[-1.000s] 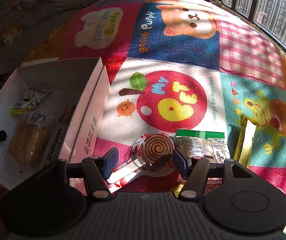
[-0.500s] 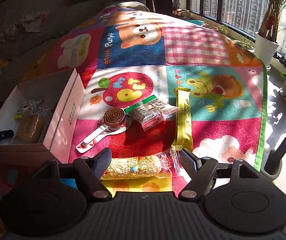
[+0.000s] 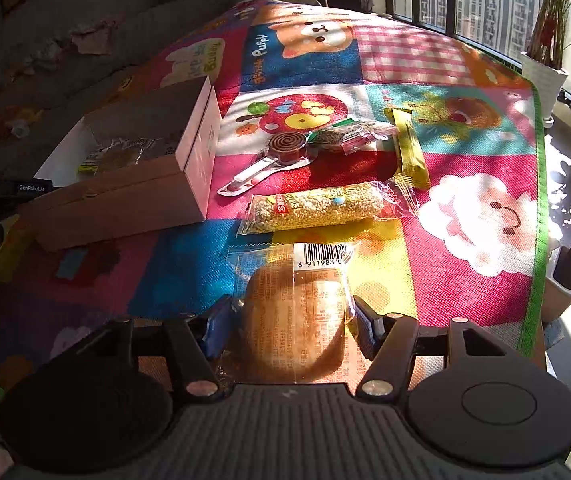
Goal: Organize objects
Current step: 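Carry the bread bun into the box and open the right tool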
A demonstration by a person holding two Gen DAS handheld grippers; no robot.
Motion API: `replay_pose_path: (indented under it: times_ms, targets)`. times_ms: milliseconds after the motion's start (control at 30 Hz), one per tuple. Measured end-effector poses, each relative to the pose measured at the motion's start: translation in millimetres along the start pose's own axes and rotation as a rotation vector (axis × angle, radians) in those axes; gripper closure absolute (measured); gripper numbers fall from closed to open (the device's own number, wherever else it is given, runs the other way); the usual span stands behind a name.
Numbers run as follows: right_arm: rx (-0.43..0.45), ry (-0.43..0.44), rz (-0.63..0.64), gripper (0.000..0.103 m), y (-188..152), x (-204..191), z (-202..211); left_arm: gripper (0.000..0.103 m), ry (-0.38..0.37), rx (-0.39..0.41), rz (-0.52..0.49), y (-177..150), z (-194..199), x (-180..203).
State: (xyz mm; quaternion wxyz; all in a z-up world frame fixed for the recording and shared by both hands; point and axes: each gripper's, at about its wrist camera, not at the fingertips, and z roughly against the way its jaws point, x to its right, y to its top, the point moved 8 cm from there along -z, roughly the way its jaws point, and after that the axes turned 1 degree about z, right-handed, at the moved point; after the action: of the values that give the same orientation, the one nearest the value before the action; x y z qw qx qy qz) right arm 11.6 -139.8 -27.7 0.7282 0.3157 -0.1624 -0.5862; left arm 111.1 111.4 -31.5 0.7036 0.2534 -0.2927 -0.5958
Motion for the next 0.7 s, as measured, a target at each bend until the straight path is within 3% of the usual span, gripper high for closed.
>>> replay_pose_path:
  times_ms: [233, 467, 700]
  targets:
    - [0.009, 0.102, 0.066, 0.045, 5.2, -45.0, 11.4, 0.084, -0.001, -0.001, -0.004, -2.4, 2.2, 0.4]
    - [0.075, 0.189, 0.063, 0.045, 55.5, -68.6, 28.3, 0.086, -0.01, 0.016, 0.008, 1.7, 1.1, -2.5]
    - [0.106, 0.191, 0.095, 0.045, 128.5, -98.7, -0.3, 0.085, -0.035, 0.02, 0.014, 2.5, 0.7, -4.5]
